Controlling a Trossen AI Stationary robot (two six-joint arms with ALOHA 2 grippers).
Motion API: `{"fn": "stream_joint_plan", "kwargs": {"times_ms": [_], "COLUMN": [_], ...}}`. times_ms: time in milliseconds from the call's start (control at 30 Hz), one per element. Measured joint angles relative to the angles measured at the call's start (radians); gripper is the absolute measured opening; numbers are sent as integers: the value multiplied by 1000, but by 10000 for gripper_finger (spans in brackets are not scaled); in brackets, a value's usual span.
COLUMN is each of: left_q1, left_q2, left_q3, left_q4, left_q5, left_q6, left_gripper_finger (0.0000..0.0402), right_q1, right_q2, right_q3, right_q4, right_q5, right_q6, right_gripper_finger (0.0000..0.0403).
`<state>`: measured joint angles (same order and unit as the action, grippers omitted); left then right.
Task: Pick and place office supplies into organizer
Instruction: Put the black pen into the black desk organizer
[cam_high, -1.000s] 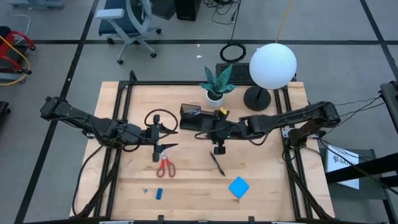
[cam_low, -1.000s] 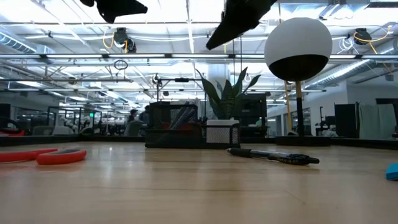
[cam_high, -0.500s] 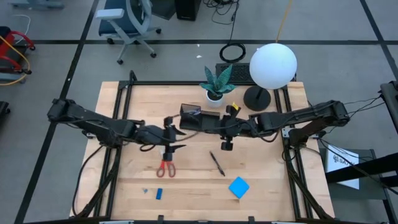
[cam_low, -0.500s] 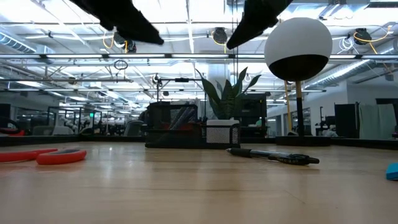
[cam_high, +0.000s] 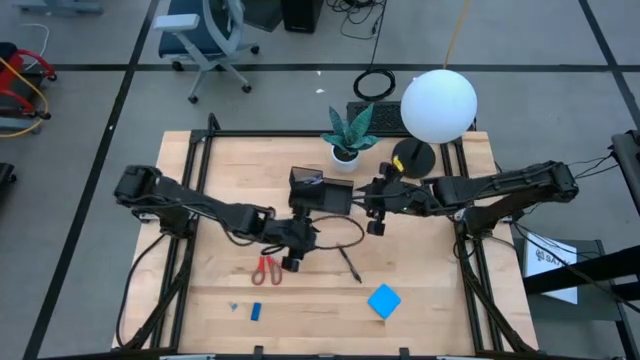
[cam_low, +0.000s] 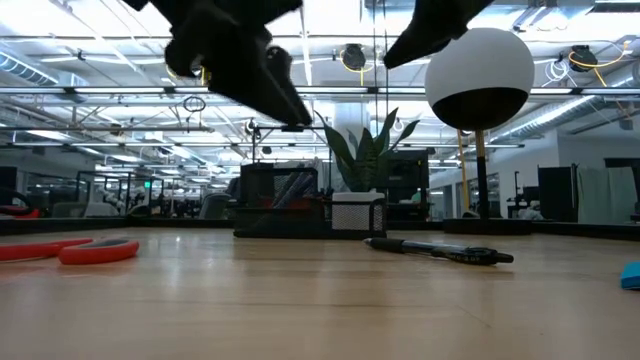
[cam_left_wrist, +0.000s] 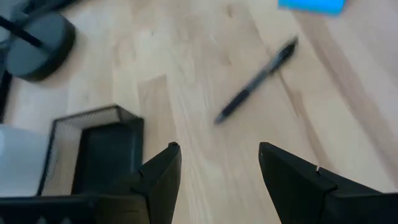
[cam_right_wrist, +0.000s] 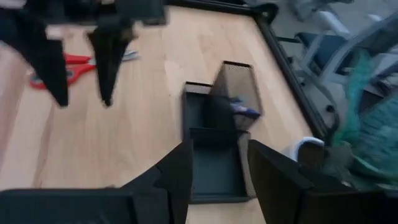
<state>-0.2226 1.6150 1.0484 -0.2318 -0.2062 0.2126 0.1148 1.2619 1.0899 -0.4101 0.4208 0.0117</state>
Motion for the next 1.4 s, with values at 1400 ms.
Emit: {"fn": "stream_joint_plan", "kwargs": {"times_ms": [1400], "left_q1": [105], "left_q2": [429], "left_q3": [306], "left_q4": [-54], "left_q5": [282], "left_q6": [295], "left_gripper_finger": [185], "right_q1": [0], "right_q2": [-305], "right_q3": [-214], "right_q4": [151], "right_q5": [178], "right_q6": [29], "right_gripper_finger": [144]}}
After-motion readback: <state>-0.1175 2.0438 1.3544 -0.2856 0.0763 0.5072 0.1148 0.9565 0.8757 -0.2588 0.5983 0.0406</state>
